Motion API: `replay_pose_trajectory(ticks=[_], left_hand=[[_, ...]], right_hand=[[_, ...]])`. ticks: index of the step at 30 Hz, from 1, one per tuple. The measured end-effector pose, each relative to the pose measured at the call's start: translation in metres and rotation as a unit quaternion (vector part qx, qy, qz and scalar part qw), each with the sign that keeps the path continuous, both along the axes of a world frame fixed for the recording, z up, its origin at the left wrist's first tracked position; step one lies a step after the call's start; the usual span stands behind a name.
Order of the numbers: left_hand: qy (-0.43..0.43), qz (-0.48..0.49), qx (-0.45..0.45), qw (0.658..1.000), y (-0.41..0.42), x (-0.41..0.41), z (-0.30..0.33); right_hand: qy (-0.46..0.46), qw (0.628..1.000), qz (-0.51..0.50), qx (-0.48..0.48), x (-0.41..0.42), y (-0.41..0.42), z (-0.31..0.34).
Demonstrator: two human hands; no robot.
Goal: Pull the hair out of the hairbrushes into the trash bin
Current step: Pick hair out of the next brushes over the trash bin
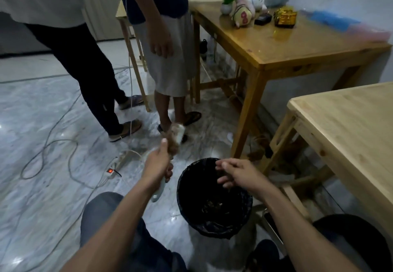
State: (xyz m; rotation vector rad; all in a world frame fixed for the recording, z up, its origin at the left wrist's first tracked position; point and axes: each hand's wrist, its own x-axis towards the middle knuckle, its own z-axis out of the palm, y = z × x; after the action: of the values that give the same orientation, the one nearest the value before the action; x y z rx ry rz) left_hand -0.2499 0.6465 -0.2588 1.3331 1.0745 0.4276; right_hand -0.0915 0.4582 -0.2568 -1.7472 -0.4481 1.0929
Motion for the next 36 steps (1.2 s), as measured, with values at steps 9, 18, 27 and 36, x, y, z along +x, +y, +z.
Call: replay_pose_trajectory(ticks=[9,18,27,36], left_hand=[[0.025,-0.062,0.084,0.994,-0.026,0.004,-0.002],[0.083,-0.115,0.172,0.975,-0.041,0.011,-0.005],[0.139,-0.128,0.26,0.947,-0.058,0.027,0.005],[0.16,-0.116,0.209,0.958,-0.042,0.013,-0.016]], right_hand=[[-0.225,0.97,0.032,-0.088,0.008,0.002,0.016],[-0.322,0.944,-0.064,-0.001,0.002,0.004,0.038],[-0.33,0.942,-0.058,0.026,-0.006,0.022,0.047],[-0.27,0.941,-0.198,0.042,0.005,0.007,0.071]])
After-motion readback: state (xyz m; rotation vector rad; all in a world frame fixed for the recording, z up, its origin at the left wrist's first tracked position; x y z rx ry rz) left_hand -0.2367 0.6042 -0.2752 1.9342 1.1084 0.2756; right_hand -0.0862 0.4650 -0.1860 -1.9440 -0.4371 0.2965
